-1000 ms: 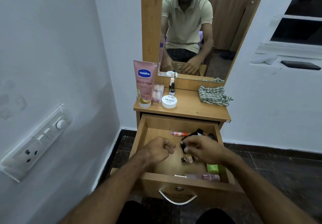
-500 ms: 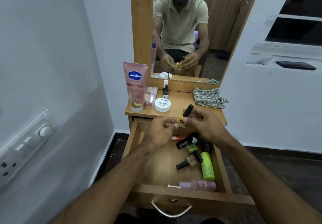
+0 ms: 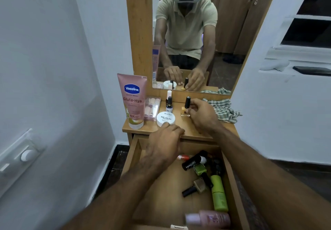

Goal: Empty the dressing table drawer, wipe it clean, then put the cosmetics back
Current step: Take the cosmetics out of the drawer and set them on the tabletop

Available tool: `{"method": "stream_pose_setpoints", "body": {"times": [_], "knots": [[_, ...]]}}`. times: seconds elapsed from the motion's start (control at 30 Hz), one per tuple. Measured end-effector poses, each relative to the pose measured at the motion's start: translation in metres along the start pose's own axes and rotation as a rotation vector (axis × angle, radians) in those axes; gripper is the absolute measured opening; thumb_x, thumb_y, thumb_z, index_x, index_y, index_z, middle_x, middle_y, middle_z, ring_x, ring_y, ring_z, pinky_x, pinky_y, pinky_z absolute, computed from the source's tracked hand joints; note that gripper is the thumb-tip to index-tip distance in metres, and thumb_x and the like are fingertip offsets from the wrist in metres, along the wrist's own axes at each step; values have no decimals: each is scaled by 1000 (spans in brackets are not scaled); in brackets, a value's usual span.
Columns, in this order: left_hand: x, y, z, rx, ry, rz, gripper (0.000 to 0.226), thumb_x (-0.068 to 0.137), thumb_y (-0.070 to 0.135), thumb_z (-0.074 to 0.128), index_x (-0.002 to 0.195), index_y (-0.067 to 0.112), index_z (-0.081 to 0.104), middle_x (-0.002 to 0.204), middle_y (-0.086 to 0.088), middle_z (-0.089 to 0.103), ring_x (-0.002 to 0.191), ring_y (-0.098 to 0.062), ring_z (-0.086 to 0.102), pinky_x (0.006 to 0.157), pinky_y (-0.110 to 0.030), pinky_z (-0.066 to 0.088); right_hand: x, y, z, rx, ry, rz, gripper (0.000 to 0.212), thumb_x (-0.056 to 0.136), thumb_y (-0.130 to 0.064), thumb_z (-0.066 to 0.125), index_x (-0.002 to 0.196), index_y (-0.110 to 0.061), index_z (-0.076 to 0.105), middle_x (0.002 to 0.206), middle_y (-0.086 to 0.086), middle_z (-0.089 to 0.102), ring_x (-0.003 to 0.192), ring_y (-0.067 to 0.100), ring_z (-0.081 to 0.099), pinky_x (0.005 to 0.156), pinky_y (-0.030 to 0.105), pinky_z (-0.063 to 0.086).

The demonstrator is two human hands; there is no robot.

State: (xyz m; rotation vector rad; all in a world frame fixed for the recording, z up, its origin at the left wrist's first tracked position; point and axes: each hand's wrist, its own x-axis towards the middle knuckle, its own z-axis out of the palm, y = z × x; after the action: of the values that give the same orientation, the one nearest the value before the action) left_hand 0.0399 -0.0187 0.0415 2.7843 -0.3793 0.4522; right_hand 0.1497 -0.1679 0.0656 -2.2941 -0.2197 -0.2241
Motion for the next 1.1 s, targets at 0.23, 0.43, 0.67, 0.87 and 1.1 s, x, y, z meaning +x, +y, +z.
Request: {"method": "stream_pose_setpoints", "body": {"times": [0.23, 0.43, 0.67, 0.87, 1.1], "knots": [[4, -3, -2, 96, -62, 44, 50, 91, 22, 70, 137, 32, 55, 134, 9, 58, 124, -15, 45, 87, -41, 55, 11, 0, 8, 54, 30, 67, 43, 94, -16, 69, 136, -18, 60, 127, -2, 68, 117, 13, 63, 103, 36, 52], [-8, -2, 2, 133, -89, 49, 64, 90, 20, 68, 147, 30, 42, 148, 9, 46, 130, -16, 39, 85, -39, 54, -36, -3, -16, 168, 121, 35, 38, 92, -19, 74, 128, -18, 62, 120, -4, 68, 110, 9, 62, 97, 31, 53], [-38, 5, 6, 114, -119, 49, 74, 92, 14, 63, 156, 28, 30, 165, 9, 27, 151, -12, 22, 94, -36, 55, -131, -3, -44, -509, -301, 45, 6, 89, -33, 70, 84, -34, 67, 84, -14, 66, 72, 7, 60, 60, 26, 42], [-68, 23, 8, 111, -164, 83, 53, 92, 12, 53, 141, 30, 50, 132, 6, 61, 120, -18, 52, 86, -33, 51, -168, 18, -4, -934, -380, -44, 17, 98, -20, 53, 113, -16, 60, 98, 2, 67, 78, 18, 59, 62, 30, 38], [-79, 27, 12, 106, -307, -24, 44, 95, 16, 57, 136, 31, 57, 130, -1, 63, 116, -24, 60, 94, -41, 54, -175, 30, 8, -940, -394, -65, 22, 97, -24, 58, 118, -16, 57, 108, 4, 68, 93, 20, 65, 63, 30, 39]]}}
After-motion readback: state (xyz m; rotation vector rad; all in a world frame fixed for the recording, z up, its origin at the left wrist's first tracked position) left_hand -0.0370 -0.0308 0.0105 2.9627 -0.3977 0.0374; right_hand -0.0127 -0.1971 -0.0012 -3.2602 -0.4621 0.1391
